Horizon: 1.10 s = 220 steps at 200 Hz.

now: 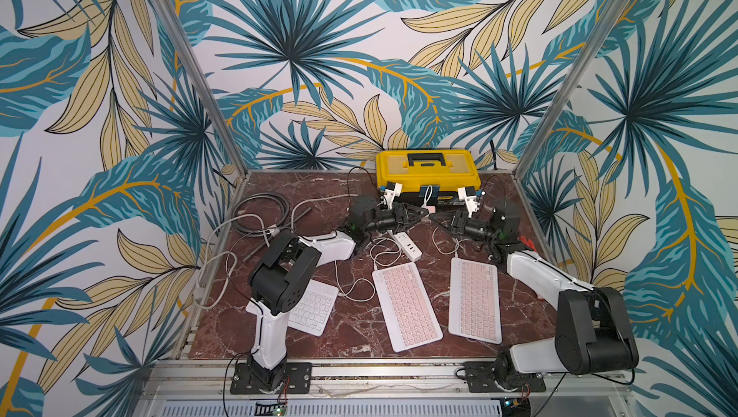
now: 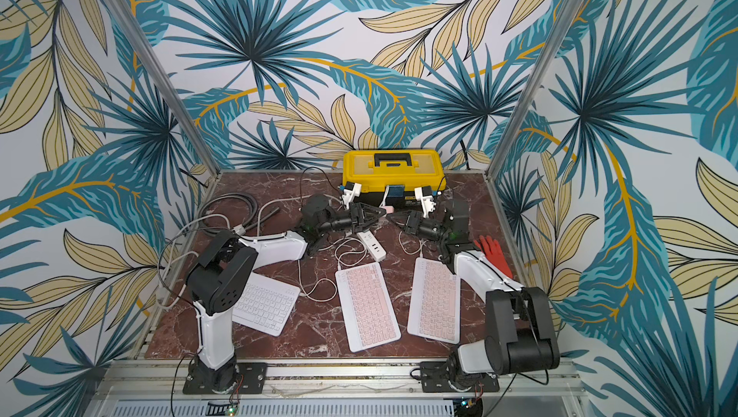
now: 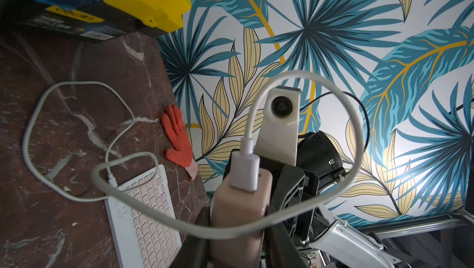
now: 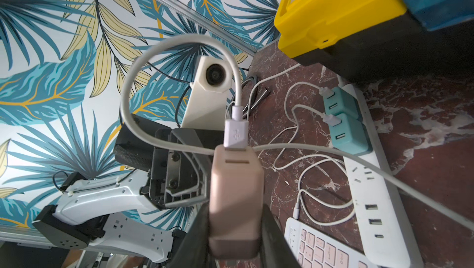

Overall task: Unplug the wireless keyboard
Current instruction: Pick up the plug from the center of the board, then remove the power cord from the plug.

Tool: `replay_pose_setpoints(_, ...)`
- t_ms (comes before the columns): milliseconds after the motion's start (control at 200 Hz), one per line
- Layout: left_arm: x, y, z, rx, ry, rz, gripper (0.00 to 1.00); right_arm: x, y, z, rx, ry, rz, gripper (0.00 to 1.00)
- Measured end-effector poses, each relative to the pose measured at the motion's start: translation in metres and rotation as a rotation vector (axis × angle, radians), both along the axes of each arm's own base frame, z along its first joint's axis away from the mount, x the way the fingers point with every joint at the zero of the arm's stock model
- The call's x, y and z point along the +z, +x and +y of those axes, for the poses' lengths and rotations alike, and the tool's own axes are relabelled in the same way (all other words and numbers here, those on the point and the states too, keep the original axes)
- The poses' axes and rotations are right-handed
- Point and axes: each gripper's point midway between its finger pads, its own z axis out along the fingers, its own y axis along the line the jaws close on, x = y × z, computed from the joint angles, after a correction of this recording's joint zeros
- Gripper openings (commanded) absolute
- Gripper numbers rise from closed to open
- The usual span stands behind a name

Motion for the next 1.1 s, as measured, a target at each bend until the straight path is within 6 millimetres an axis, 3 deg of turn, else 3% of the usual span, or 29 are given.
replay_pose_setpoints(165, -0.002, 0.000, 0.000, 0.000, 0.005, 0.001, 0.13, -0.003, 0.000, 0.001, 0.012, 0.012, 0.021, 0.18)
replay_pose_setpoints(245, -0.003, -0.001, 0.000, -0.003, 0.008, 0.004, 0.00, -0.005, 0.000, 0.001, 0.017, 0.015, 0.029, 0.28)
replay_pose_setpoints(375, -0.005, -0.001, 0.000, -0.006, 0.011, 0.015, 0.00, -0.008, -0.001, 0.000, 0.020, 0.004, 0.027, 0.45)
replay_pose_setpoints(526, -0.006, 0.000, 0.001, -0.001, 0.010, 0.029, 0.00, -0.016, -0.003, -0.006, 0.015, -0.036, 0.029, 0.54)
replay_pose_setpoints(831, -0.012, 0.001, 0.005, 0.011, 0.014, 0.053, 0.00, -0.023, -0.006, -0.027, -0.042, -0.115, 0.051, 0.58)
replay_pose_setpoints(1101, -0.044, -0.006, 0.013, 0.020, 0.059, 0.106, 0.00, -0.033, -0.005, -0.034, -0.075, -0.190, 0.078, 0.58)
